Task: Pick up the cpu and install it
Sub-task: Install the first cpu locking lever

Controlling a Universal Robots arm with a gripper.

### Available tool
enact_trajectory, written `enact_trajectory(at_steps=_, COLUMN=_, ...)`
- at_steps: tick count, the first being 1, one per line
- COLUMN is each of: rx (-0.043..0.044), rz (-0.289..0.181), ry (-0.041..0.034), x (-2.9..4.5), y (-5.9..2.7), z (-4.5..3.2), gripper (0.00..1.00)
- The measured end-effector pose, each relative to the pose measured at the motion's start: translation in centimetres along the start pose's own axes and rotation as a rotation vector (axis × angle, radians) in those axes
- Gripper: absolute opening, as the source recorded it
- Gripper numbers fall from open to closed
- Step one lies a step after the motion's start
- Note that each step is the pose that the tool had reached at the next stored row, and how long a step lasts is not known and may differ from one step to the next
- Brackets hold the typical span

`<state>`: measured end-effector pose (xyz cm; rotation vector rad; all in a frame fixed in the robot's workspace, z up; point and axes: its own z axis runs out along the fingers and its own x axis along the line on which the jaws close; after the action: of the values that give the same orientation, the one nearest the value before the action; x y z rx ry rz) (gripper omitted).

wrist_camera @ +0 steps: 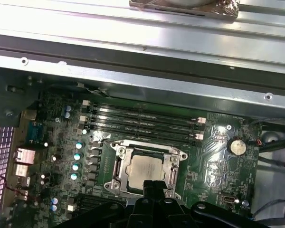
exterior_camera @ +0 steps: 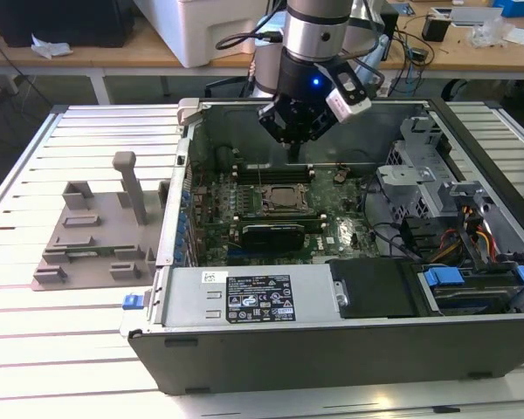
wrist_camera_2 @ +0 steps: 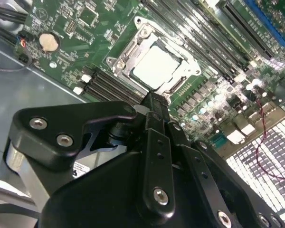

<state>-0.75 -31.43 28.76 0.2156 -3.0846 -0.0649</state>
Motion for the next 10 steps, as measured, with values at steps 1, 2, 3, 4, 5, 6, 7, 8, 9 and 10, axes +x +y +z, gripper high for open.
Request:
enact_trajectory(at_steps=1, rx=0.0002, rz=0.0, ry=0.0, x=0.36, y=0.05, z=0.02, gripper=0.11)
enact_trajectory(at_steps=2, rx=0.0001, rz=0.0, ry=-0.0001, x=0.95, y=0.13, z=0.06, gripper=0.11)
enact_trajectory(at_steps=3, rx=0.0001, rz=0.0, ry=-0.0001, x=1.61, y=0.23, z=0.12, gripper=0.11)
enact_trajectory(at_steps=4, rx=-0.0002, rz=0.0, ry=-0.0003, x=2.4, y=0.39, z=0.22, gripper=0.11)
enact_trajectory(at_steps=5, rx=0.0, rz=0.0, ry=-0.0001, x=2.95, y=0.59, z=0.29, gripper=0.11)
enact_trajectory(at_steps=6, rx=-0.0002, rz=0.0, ry=-0.0002, x=3.64, y=0.96, z=0.4, gripper=0.11)
enact_trajectory(at_steps=7, rx=-0.0002, rz=0.0, ry=-0.0001, x=4.03, y=1.22, z=0.46, gripper=0.11)
enact_trajectory(at_steps=8, rx=-0.0002, rz=0.0, ry=-0.0001, x=4.28, y=1.42, z=0.5, gripper=0.11)
enact_trajectory(at_steps=9, rx=-0.0001, rz=0.0, ry=-0.0001, x=4.45, y=1.6, z=0.54, gripper=0.11)
enact_trajectory(at_steps=10, rx=-0.0003, rz=0.0, ry=-0.0002, x=4.86, y=1.93, z=0.63, gripper=0.11)
